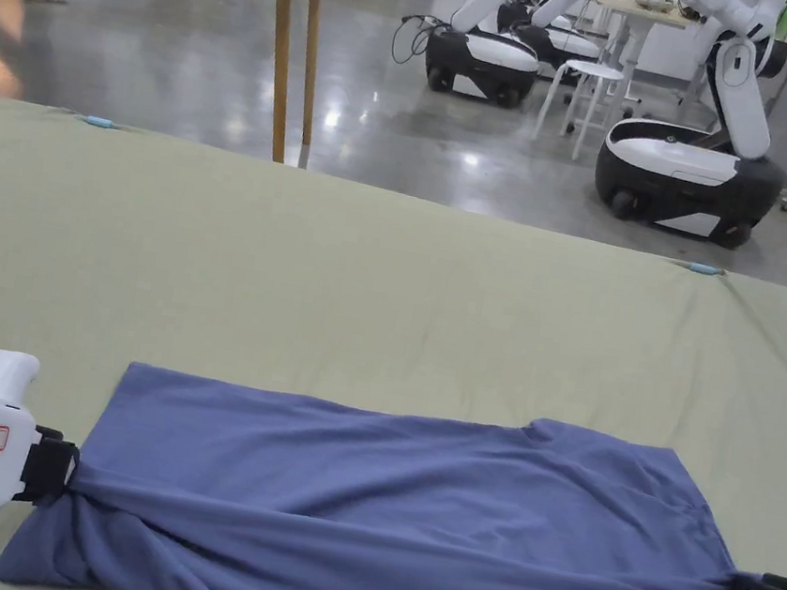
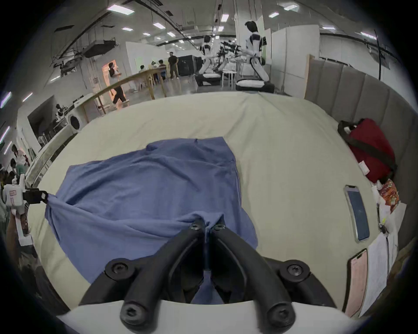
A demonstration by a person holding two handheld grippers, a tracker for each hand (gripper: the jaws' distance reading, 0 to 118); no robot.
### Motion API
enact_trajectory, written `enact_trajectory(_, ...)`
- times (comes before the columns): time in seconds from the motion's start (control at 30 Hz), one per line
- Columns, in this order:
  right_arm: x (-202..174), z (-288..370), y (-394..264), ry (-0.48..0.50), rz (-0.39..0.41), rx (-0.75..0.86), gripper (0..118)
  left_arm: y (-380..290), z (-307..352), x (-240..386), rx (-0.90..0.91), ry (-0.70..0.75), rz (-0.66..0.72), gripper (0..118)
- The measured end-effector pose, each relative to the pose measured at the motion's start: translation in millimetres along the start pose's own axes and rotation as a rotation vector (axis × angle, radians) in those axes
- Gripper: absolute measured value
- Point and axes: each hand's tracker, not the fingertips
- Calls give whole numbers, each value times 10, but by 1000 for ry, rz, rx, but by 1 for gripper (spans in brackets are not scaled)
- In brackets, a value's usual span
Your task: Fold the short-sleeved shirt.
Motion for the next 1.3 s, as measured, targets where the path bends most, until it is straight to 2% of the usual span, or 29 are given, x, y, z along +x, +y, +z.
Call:
enact_trajectory(0.07,30,-79,-34,-3,-5,-9,7,24,-74,40,-12,10,-24,6)
enact_trajectory(0.1,53,-101,-48,1,-15,-9,32,27,-95,47,-11,7,-31,14)
enact_trajectory(0.13,68,-103,-56,2,-40,-14,73,26,-111,41,-9,5,-32,38)
enact_trajectory(0.17,70,-83,-77,-3,-95,-19,88,19,-103,35,-6,4,-26,38)
enact_trajectory(0.2,80,-62,-100,-7,-103,-24,101,3,-84,26,3,19,-16,52)
enact_trajectory(0.23,92,-25,-142,2,-94,-24,118,-9,-73,12,-5,38,-15,81)
enact_trajectory(0.27,96,119,-218,-14,-95,-18,117,-50,-42,-22,-31,51,-11,112)
enact_trajectory(0.3,92,226,-223,6,-101,15,114,-115,52,-40,-19,42,-10,117)
enact_trajectory(0.43,96,496,-486,-14,-67,14,114,-328,312,-128,25,107,-19,108)
enact_trajectory(0.47,42,564,-557,-34,-46,-3,112,-370,373,-144,32,114,2,98)
enact_trajectory(0.5,18,640,-642,-32,-43,0,93,-421,418,-162,30,103,37,57)
enact_trajectory(0.53,7,721,-728,-33,-40,21,57,-465,457,-166,21,84,41,8)
enact_trajectory(0.57,3,762,-790,-31,-44,27,15,-514,450,-175,17,88,45,0)
enact_trajectory(0.6,-13,792,-839,-46,-57,20,1,-561,449,-161,26,71,46,0)
enact_trajectory(0.67,10,855,-925,-15,-80,15,1,-606,410,-149,-3,46,42,0)
enact_trajectory(0.7,8,859,-943,19,-90,-14,1,-610,387,-130,-4,33,48,6)
enact_trajectory(0.73,24,845,-969,13,-88,-7,1,-607,366,-113,-5,28,51,30)
enact_trajectory(0.8,4,850,-990,-10,-73,1,1,-569,274,-42,-24,36,41,118)
enact_trajectory(0.87,15,860,-981,0,-72,2,1,-597,178,8,-43,78,30,112)
enact_trajectory(0.97,35,862,-947,14,-85,9,1,-517,22,76,-80,101,33,111)
enact_trajectory(1.0,122,805,-934,27,-102,1,1,-518,-29,90,-93,114,33,102)
enact_trajectory(1.03,161,774,-909,28,-103,-1,1,-526,-77,115,-100,127,23,77)
enact_trajectory(1.07,184,760,-894,28,-108,2,1,-504,-106,126,-103,140,19,40)
enact_trajectory(1.1,215,744,-871,31,-114,6,10,-508,-90,126,-98,127,31,22)
enact_trajectory(1.13,165,756,-882,29,-113,12,40,-520,-84,132,-103,98,46,16)
enact_trajectory(1.17,176,736,-863,29,-118,14,40,-537,-52,165,-74,110,38,16)
enact_trajectory(1.2,181,713,-842,25,-119,16,55,-514,-36,165,-80,101,25,15)
enact_trajectory(1.27,149,599,-807,3,-94,-29,118,-511,-51,165,-87,100,20,14)
enact_trajectory(1.3,176,563,-801,42,-93,55,116,-510,-51,164,-90,97,20,14)
